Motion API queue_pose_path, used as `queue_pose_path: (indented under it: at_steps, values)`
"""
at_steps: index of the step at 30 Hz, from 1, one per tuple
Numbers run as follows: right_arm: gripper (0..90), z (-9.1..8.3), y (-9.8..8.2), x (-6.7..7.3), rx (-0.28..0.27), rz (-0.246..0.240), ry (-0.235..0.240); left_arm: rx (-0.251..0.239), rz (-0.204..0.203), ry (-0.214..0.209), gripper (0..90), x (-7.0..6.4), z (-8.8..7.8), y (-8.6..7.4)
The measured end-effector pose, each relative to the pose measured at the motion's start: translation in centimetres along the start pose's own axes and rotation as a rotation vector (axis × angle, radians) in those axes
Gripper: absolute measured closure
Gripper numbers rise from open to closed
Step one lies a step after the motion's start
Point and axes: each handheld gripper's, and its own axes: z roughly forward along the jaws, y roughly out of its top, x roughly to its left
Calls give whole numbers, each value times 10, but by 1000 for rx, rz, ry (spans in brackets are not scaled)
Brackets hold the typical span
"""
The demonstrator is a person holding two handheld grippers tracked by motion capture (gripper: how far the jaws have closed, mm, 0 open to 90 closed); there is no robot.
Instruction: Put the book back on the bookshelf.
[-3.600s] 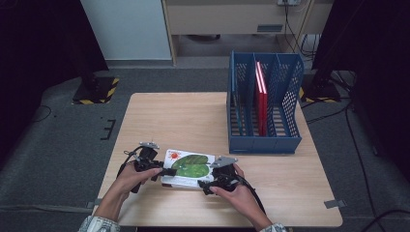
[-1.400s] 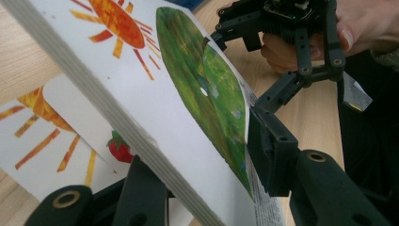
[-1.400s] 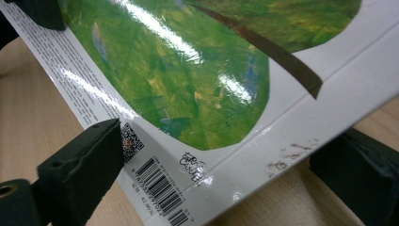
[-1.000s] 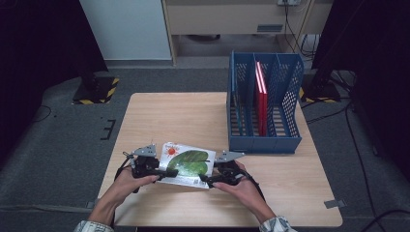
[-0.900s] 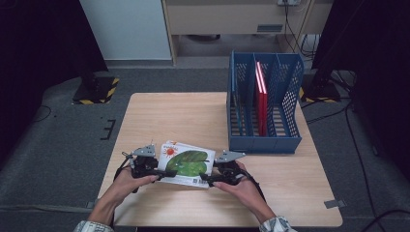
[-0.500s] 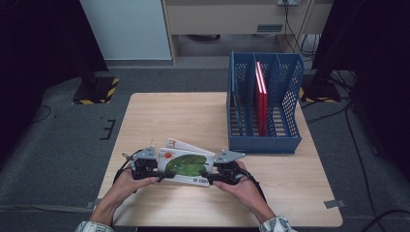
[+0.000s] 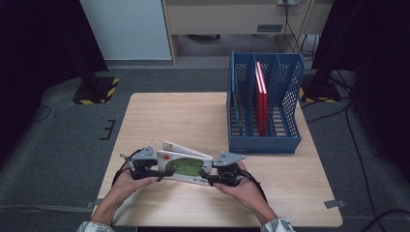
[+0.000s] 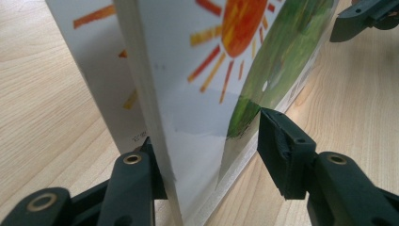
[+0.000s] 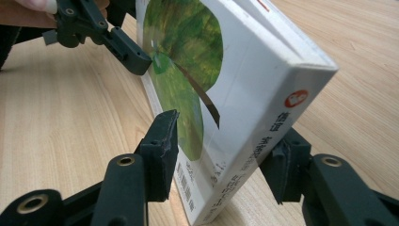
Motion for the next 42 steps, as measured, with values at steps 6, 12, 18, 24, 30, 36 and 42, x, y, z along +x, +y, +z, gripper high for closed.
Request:
queue_pose_path:
  at_steps: [6, 12, 18, 24, 30, 36, 42]
  values:
    - [493, -2, 3, 3, -5, -11, 8, -3, 3, 10, 503, -1, -3, -2]
    - [483, -3, 8, 6, -5, -24, 16, -4, -8, 11, 503, -1, -6, -5]
    - [490, -3, 16, 10, -4, -49, 22, 1, -11, 18, 490, 0, -6, -6]
    - [503, -3, 18, 11, 1, -62, 30, -14, -27, 52, 471, 1, -11, -8]
    - [512, 0, 22, 14, 12, -82, 35, -32, -25, 59, 483, 1, -15, -9]
    - [508, 3, 28, 16, 17, -95, 38, -31, -24, 57, 485, 1, -15, -9]
    - [493, 7, 38, 17, 27, -106, 46, -30, -26, 58, 484, 0, -15, -9]
